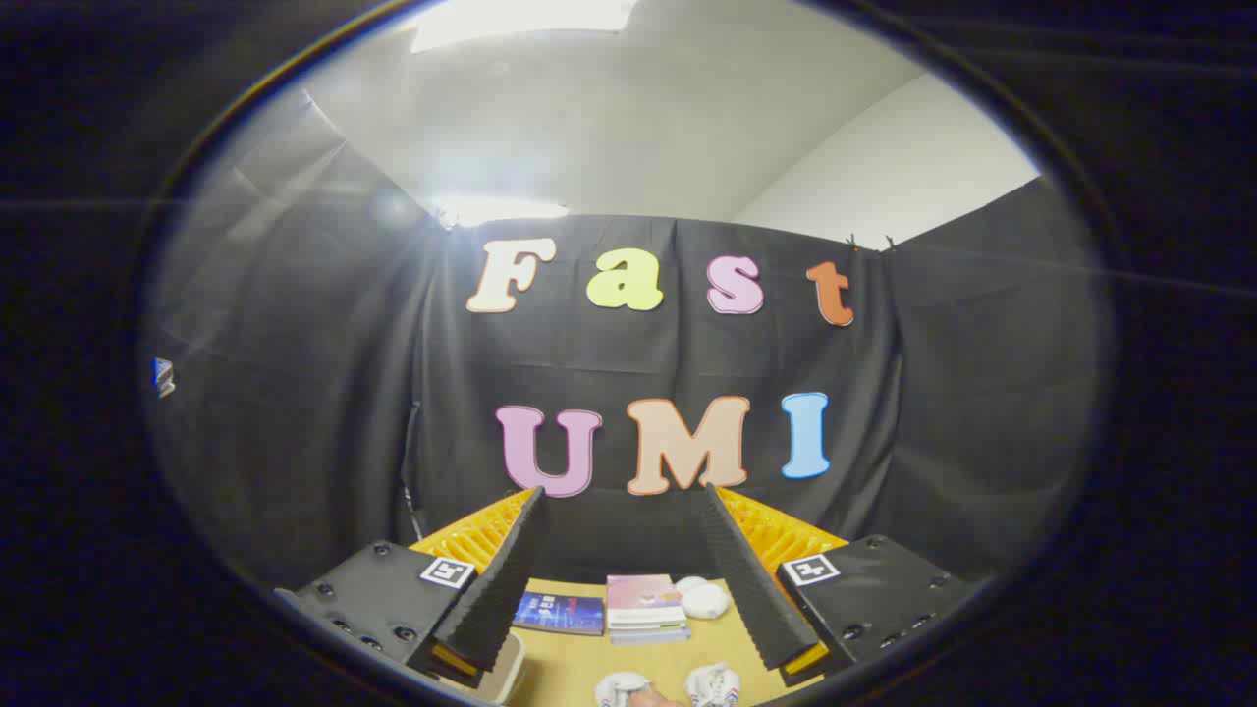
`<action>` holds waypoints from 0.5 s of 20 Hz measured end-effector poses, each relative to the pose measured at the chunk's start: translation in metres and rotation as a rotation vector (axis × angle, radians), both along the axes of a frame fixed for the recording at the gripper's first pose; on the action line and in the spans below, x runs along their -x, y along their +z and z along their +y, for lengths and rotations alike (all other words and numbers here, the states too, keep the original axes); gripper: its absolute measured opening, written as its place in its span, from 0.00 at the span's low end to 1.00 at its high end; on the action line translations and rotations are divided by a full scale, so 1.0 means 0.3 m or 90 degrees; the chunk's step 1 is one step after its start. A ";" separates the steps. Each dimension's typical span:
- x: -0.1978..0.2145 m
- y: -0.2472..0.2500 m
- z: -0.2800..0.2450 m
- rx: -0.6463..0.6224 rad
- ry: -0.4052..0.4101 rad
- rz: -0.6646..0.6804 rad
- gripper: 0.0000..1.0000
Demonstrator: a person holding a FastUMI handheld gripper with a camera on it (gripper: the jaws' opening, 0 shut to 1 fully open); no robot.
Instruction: Open the storage box then place both shoes into the box .Put the left shoe in first, then the right shoe, with the right side of both shoes facing outward in a uniform manner.
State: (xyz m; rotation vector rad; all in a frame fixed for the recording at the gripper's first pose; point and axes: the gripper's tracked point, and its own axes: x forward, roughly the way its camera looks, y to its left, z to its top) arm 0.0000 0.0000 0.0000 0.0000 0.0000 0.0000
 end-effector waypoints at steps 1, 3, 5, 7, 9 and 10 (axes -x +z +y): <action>-0.011 0.012 0.010 0.003 0.000 -0.001 0.98; -0.049 0.035 0.030 0.001 0.002 -0.003 0.98; -0.093 0.037 0.039 -0.017 0.008 0.006 0.98; -0.146 0.041 0.022 -0.026 0.009 0.013 0.98; -0.190 0.035 0.005 -0.022 0.009 0.016 0.98; -0.206 0.032 0.002 -0.022 0.010 0.019 0.98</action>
